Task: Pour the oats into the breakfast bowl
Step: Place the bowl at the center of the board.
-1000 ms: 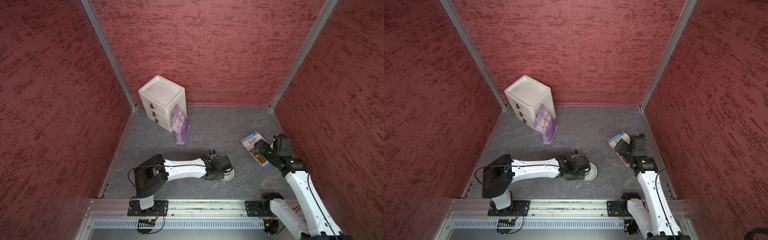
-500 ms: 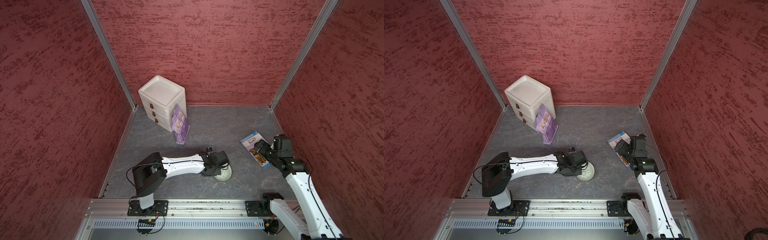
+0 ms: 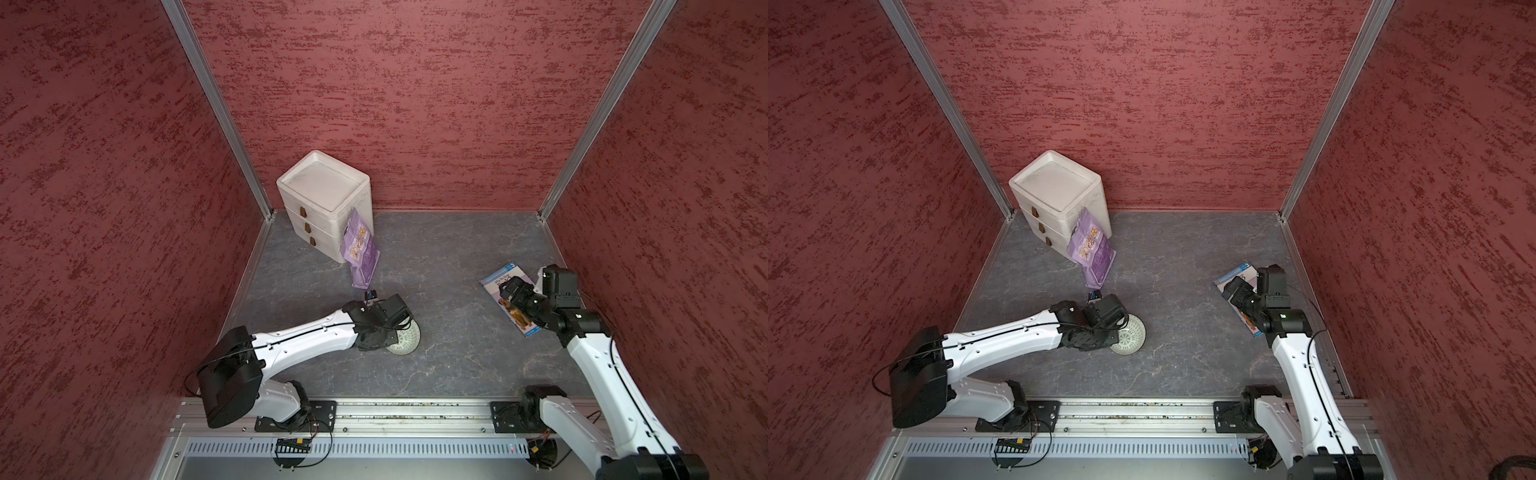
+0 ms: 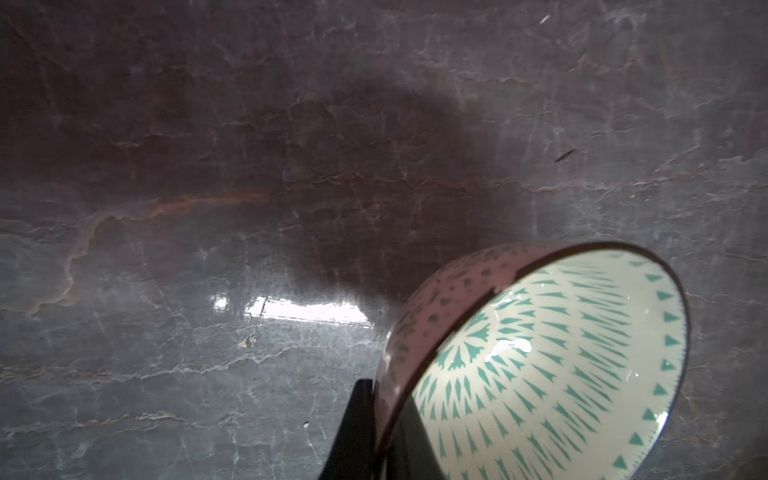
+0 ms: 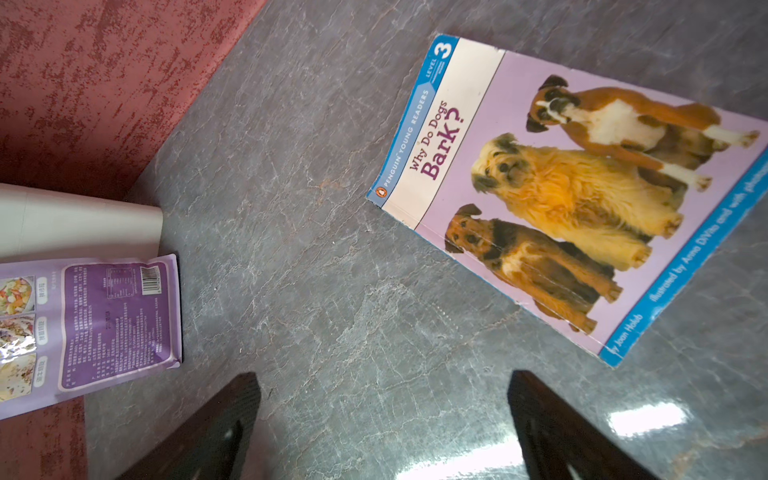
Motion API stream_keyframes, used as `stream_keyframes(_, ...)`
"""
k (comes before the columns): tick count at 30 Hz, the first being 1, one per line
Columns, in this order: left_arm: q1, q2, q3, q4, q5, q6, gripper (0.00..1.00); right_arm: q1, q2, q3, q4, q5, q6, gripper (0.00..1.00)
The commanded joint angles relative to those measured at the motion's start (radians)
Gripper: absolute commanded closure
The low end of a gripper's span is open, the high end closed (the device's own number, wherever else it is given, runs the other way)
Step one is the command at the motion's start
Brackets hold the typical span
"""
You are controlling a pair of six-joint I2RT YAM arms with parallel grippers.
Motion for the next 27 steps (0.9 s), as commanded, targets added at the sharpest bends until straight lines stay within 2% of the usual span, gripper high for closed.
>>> stream_keyframes(1, 0.018, 0.007, -0.002, 0.046, 0.043, -0.007, 1.00, 0.003, 0.012, 0.008, 0.028, -0.043, -0.020, 0.01)
stream_keyframes(7, 0.018, 0.014, -0.024, 0.075, 0.079, -0.013, 1.00, 0.022, 0.032, 0.015, 0.032, -0.060, -0.024, 0.02)
stream_keyframes(9, 0.019, 0.016, -0.034, 0.085, 0.085, -0.013, 0.92, 0.032, 0.046, 0.022, 0.029, -0.060, -0.032, 0.02)
stream_keyframes(13, 0.029, 0.009, -0.037, 0.075, 0.073, -0.005, 0.89, 0.061, 0.078, 0.057, 0.004, -0.054, -0.048, 0.02)
stream_keyframes(23, 0.057, -0.001, -0.074, 0.083, 0.053, 0.008, 0.93, 0.157, 0.118, 0.124, -0.017, -0.011, -0.039, 0.01)
stream_keyframes(25, 0.062, -0.002, -0.078, 0.081, 0.048, 0.010, 0.90, 0.177, 0.131, 0.135, -0.017, -0.003, -0.034, 0.01)
stream_keyframes(27, 0.065, -0.010, -0.078, 0.074, 0.036, 0.012, 0.77, 0.207, 0.148, 0.150, -0.017, 0.008, -0.026, 0.01)
